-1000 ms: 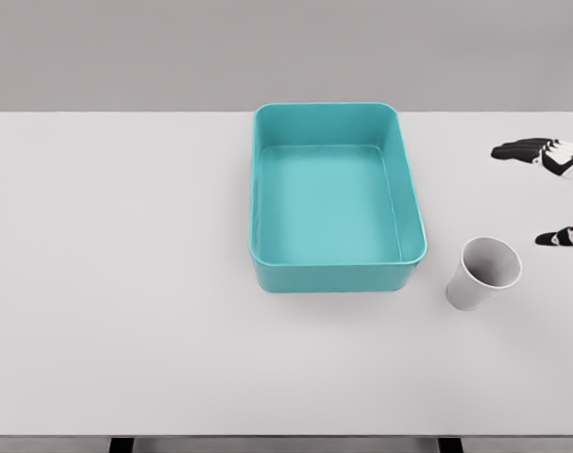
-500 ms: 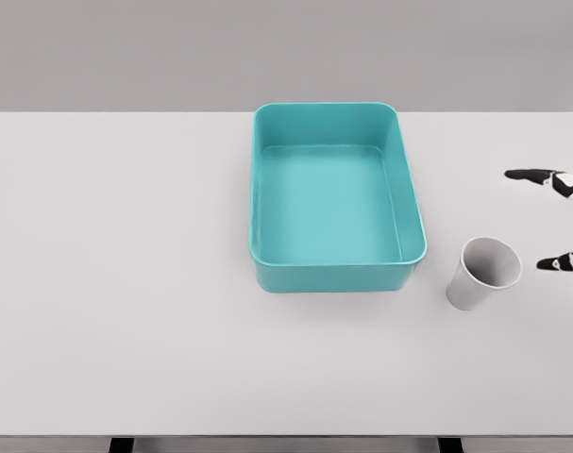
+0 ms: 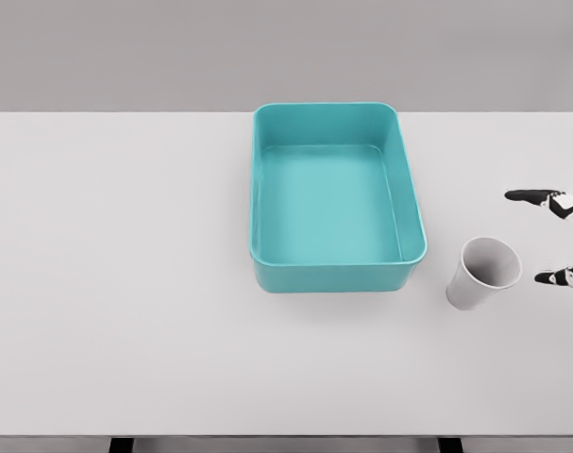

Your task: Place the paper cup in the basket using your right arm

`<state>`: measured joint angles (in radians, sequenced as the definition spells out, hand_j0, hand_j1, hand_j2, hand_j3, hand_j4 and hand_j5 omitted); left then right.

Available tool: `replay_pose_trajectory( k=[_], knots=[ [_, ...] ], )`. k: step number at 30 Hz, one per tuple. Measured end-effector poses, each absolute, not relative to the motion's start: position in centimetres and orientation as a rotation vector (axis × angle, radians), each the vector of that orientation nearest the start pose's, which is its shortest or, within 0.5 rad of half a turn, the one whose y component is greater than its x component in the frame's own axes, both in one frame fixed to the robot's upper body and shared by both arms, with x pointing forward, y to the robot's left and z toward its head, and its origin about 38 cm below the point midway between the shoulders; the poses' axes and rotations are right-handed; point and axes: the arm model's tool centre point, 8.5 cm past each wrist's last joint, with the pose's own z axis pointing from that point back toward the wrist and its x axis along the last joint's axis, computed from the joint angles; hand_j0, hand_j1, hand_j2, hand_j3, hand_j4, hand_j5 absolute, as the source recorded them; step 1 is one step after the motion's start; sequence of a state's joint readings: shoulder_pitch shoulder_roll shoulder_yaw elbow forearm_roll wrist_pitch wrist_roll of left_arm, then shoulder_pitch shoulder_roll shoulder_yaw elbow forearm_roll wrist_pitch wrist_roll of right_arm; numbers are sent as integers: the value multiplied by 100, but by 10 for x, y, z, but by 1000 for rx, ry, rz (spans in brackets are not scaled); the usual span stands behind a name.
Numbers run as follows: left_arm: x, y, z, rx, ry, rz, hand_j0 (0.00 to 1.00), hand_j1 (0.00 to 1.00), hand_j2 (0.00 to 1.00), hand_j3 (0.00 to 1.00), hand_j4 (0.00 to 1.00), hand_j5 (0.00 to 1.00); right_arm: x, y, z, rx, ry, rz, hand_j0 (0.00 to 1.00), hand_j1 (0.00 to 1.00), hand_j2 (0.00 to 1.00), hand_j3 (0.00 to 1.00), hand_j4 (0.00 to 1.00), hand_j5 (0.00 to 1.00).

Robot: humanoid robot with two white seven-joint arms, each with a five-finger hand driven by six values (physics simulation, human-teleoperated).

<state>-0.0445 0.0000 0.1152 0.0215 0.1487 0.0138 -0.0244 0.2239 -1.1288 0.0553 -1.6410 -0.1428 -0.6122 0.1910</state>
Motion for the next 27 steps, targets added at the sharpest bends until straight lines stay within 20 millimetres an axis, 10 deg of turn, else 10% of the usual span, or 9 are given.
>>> replay_pose_trajectory(
  k=[14, 27],
  knots=[
    [20, 268, -261, 55, -23, 263, 100, 100, 100, 100, 100, 100, 285, -468, 188, -219, -1610, 1075, 96, 96, 96, 96, 96, 96],
    [20, 268, -261, 55, -23, 263, 100, 100, 100, 100, 100, 100, 266, -453, 144, -138, -1633, 900, 95, 95, 95, 95, 95, 95]
  ],
)
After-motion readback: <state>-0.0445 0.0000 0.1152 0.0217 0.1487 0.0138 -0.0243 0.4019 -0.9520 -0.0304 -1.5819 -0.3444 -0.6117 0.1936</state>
